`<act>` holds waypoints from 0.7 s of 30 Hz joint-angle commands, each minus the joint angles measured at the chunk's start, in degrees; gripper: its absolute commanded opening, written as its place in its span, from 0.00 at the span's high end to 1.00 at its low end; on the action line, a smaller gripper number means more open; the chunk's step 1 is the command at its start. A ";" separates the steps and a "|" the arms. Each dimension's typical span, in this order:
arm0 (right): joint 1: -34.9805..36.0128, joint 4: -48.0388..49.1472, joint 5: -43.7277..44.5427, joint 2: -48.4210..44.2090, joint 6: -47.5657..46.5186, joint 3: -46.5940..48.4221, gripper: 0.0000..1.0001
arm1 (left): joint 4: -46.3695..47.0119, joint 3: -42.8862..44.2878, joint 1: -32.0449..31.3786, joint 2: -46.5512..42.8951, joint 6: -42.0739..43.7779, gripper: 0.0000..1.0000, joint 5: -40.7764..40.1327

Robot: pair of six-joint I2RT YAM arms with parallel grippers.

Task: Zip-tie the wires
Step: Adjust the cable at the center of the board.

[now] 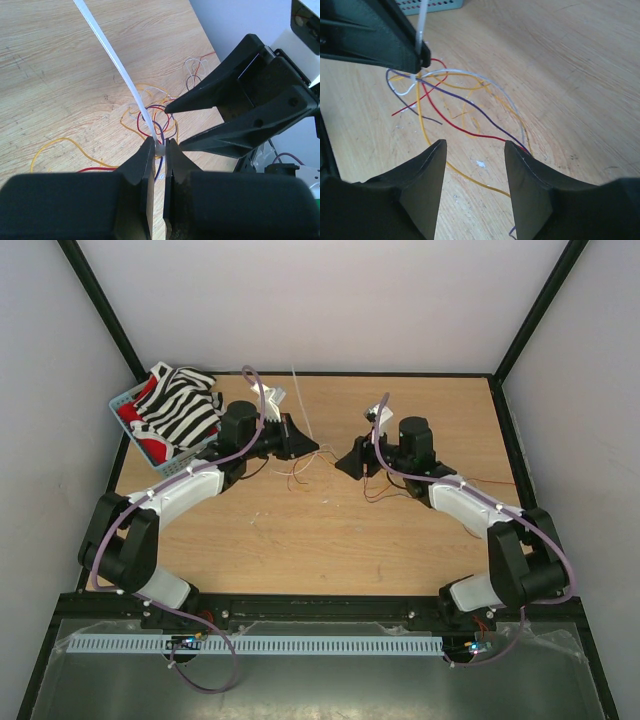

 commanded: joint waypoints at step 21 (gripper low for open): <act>-0.09 -0.64 -12.05 0.89 -4.25 1.84 0.39 | 0.12 1.73 0.05 -1.30 0.36 1.00 0.75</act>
